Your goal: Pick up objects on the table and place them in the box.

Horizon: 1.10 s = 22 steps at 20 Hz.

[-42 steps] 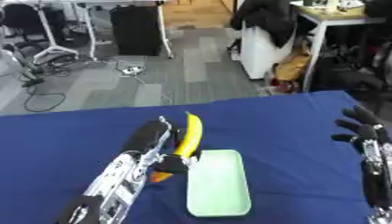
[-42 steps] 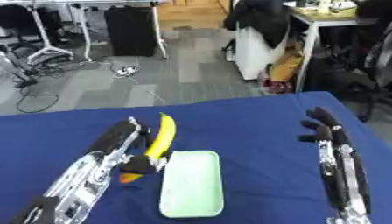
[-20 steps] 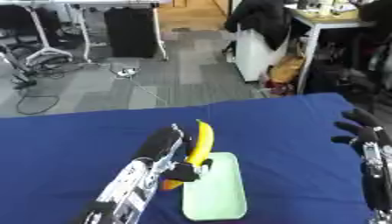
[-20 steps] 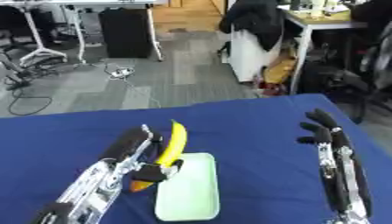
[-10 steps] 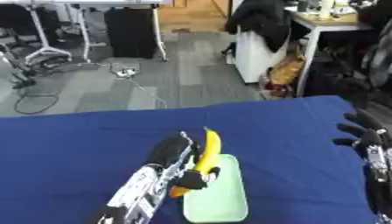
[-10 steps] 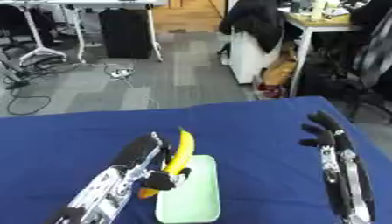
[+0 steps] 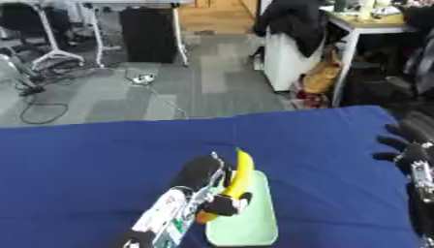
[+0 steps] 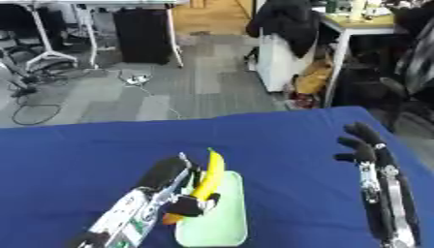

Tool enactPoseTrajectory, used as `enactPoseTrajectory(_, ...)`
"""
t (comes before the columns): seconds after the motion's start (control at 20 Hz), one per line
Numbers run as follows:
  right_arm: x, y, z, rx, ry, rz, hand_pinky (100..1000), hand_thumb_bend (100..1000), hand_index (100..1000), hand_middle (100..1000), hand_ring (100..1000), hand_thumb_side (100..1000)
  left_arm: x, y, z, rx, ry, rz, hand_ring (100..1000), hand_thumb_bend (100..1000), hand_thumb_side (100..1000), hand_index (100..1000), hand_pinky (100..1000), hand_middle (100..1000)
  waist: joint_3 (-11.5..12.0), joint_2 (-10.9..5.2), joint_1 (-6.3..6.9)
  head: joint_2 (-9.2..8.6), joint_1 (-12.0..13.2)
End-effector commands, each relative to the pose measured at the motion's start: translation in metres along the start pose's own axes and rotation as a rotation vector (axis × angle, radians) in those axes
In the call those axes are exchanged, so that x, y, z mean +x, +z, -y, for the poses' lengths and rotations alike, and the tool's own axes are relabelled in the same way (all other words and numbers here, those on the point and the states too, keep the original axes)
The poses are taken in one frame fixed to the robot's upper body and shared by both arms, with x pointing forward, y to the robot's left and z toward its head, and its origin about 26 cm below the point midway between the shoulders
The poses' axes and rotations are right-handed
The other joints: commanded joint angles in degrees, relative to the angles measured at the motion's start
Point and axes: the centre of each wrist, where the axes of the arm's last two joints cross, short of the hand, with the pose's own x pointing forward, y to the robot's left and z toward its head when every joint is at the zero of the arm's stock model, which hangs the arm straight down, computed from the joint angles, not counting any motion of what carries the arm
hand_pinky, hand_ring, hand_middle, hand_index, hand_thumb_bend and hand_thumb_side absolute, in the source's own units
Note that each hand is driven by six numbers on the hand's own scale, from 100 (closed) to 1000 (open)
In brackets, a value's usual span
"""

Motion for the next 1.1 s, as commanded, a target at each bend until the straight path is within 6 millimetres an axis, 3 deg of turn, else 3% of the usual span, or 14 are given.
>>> enactPoseTrajectory(0.05, 0.008, -0.008, 0.0, 0.001, -0.007, 0.039, 652, 100, 925, 818, 783, 877, 0.007, -0.006, -0.008, 0.026, -0.022, 0.025, 172, 176, 426, 374, 366, 213, -0.09, -0.6, -0.25, -0.88, 0.61)
enactPoseTrajectory(0.7, 0.01, -0.009, -0.001, 0.007, -0.011, 0.045, 652, 100, 925, 818, 783, 876, 0.009, -0.008, 0.007, 0.005, -0.045, 0.026, 181, 185, 433, 384, 371, 224, -0.52, -0.07, -0.13, -1.03, 0.88)
enactPoseTrajectory(1.0, 0.01, -0.009, -0.002, 0.011, -0.013, 0.047, 652, 100, 925, 818, 783, 876, 0.01, -0.01, 0.01, 0.013, -0.049, 0.029, 256, 275, 523, 451, 416, 298, -0.78, 0.08, -0.06, -1.17, 0.97)
enactPoseTrajectory(1.1, 0.01, -0.009, -0.002, 0.012, -0.014, 0.047, 652, 100, 925, 818, 783, 876, 0.011, -0.011, 0.011, 0.017, -0.049, 0.029, 304, 335, 590, 472, 450, 334, -0.91, 0.16, -0.05, -1.24, 0.94)
